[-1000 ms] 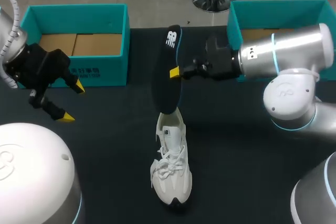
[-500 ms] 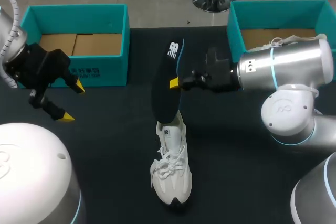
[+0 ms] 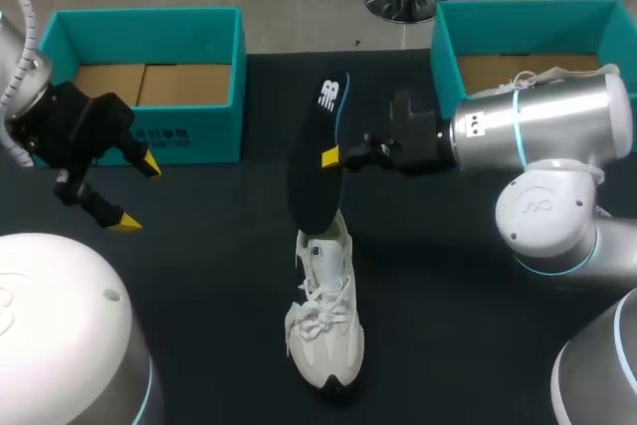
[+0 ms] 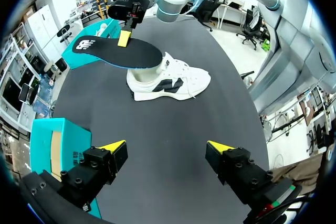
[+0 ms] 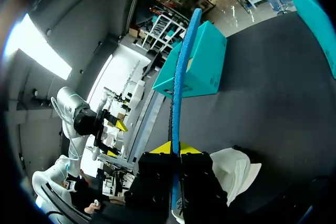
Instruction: Take the shoe out of the shoebox, open the shoe tongue, remove and reinsert the insole, then place the shoe into the shoebox
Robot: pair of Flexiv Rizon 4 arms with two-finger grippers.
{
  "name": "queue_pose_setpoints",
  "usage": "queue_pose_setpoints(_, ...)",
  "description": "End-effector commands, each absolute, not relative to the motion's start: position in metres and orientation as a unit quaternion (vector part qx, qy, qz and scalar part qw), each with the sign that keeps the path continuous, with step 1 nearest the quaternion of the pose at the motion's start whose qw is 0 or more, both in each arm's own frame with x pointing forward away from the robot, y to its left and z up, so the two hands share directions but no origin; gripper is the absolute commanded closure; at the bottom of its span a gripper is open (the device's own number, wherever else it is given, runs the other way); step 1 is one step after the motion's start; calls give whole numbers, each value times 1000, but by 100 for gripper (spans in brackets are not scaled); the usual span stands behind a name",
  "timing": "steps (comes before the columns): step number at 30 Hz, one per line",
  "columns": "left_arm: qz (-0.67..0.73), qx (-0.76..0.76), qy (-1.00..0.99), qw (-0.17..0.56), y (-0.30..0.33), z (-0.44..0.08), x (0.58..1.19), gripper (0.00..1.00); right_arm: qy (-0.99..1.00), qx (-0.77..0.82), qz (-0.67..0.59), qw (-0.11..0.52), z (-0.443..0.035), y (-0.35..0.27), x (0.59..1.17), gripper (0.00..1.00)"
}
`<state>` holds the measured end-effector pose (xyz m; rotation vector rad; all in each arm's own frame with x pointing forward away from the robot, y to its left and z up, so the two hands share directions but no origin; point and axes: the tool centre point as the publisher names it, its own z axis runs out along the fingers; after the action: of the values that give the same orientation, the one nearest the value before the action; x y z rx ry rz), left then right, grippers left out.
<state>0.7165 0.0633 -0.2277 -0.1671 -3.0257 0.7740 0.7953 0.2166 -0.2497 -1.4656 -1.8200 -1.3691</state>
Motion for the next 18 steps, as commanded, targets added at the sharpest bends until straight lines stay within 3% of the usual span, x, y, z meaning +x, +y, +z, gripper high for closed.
queue_pose_setpoints(1,247,-53,-968,6,64,-228,715,0,-661,-519,-501,206,-248,219,794,100)
queue_pose_setpoints(18,247,-53,-968,6,64,-228,715,0,-655,-482,-555,176,-273,215,803,100)
